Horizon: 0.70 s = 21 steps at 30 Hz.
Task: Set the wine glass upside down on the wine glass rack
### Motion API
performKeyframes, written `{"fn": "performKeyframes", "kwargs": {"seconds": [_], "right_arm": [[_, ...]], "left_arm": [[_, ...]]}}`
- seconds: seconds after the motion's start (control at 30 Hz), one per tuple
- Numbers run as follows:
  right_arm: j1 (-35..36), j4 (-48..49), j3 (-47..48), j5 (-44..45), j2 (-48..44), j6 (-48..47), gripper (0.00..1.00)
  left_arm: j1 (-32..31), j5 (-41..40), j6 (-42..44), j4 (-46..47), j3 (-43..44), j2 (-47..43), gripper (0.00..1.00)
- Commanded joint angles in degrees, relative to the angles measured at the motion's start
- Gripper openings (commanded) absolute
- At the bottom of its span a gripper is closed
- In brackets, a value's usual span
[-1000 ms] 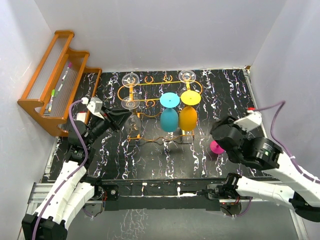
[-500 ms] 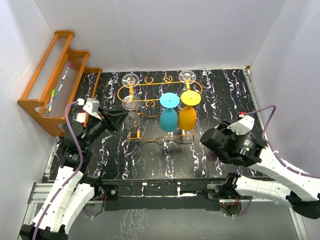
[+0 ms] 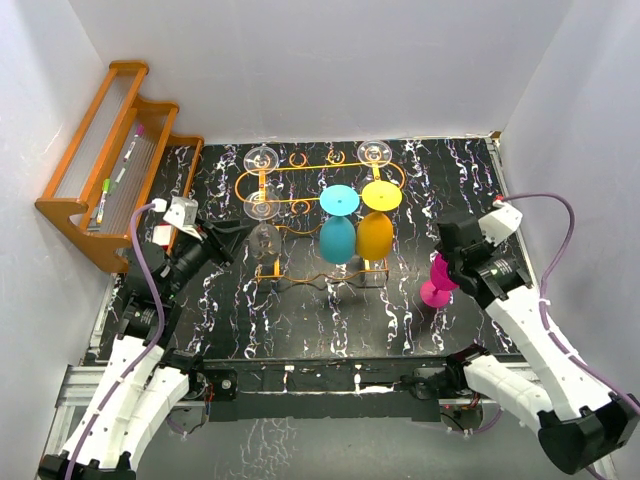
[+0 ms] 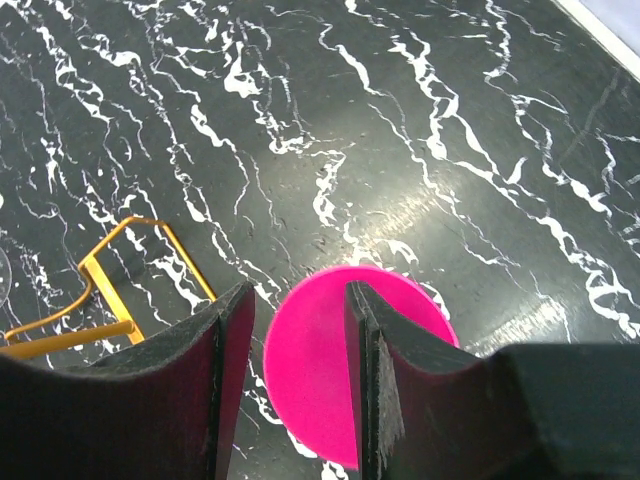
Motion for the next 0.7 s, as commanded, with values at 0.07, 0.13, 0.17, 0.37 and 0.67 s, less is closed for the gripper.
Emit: {"fn": "performKeyframes", "kwargs": {"seconds": [0.07, 0.13, 0.17, 0.37, 0.67], "right_arm": [[-4.0, 13.0, 0.8, -11.6, 3.5, -10.3, 0.44], [-4.1, 14.7, -0.1, -13.1, 4.2, -10.4, 0.44], [-4.1, 15.1, -0.5, -13.7, 4.8, -10.3, 0.44], [-4.3, 15.2, -2.6, -13.9, 6.0, -8.9, 0.45], [-4.8, 14.8, -1.3, -12.0, 2.6, -10.1, 0.46]], "left_arm": [[0.2, -2.0, 2.3, -3.2, 4.5, -1.5, 0.39], [0.2, -2.1, 2.9, -4.7, 5.3, -1.7, 0.41], [0.2, -2.3, 3.2, -5.7, 5.9, -1.9, 0.42], [0.2, -3.3, 6.3, -11.8, 8.3, -3.9, 0.44], [0.2, -5.5, 11.8, -24.4, 11.9, -9.0, 0.45]]}}
